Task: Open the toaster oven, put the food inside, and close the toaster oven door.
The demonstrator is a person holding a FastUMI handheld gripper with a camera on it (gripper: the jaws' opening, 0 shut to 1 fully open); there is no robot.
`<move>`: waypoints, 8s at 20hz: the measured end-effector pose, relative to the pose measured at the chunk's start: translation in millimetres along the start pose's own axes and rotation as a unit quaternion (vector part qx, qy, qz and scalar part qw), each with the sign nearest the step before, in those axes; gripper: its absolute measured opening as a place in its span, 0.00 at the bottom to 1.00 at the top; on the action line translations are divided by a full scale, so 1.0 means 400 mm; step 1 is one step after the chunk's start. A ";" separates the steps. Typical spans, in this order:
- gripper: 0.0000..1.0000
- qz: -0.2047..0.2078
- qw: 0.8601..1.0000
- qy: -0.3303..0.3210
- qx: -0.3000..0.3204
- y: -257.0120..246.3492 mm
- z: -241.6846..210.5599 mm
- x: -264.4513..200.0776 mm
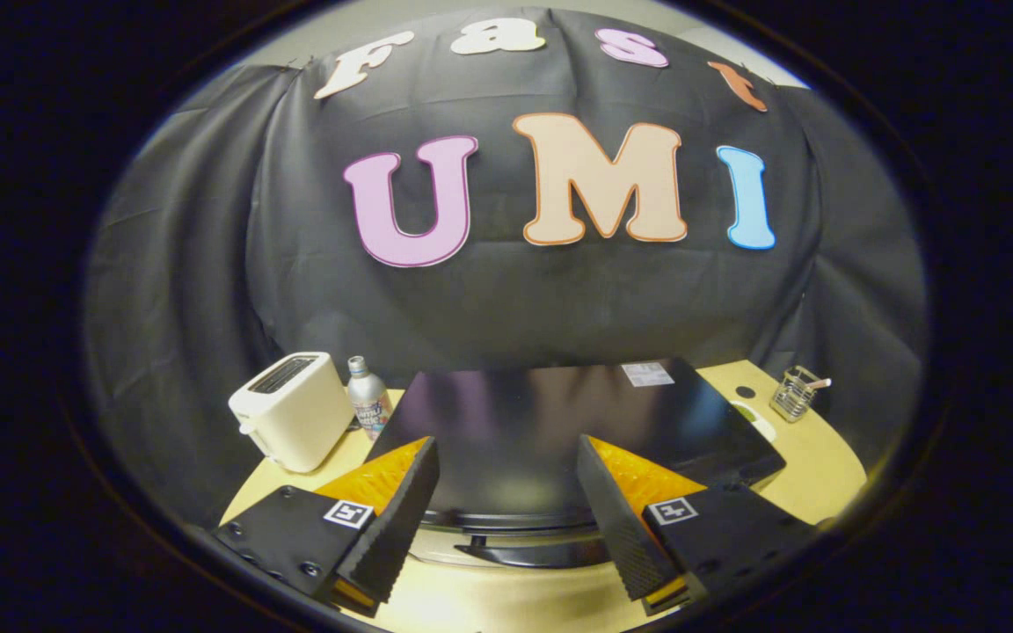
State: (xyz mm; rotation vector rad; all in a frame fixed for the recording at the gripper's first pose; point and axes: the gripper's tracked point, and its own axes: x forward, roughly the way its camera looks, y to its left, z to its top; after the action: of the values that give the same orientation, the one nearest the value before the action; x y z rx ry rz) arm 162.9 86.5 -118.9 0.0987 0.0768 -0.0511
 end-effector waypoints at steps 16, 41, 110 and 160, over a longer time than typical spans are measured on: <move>0.94 -0.007 0.996 -0.085 0.009 -0.041 -0.043 0.051; 0.84 -0.044 0.998 -0.033 0.007 -0.098 -0.106 -0.103; 0.74 -0.106 0.957 0.269 0.001 -0.559 -0.533 -0.384; 0.35 -0.002 0.806 0.060 0.590 -0.062 -0.342 0.042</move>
State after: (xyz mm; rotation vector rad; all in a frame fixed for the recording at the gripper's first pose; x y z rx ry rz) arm 168.2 75.0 -258.5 1.3640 0.1636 -0.0918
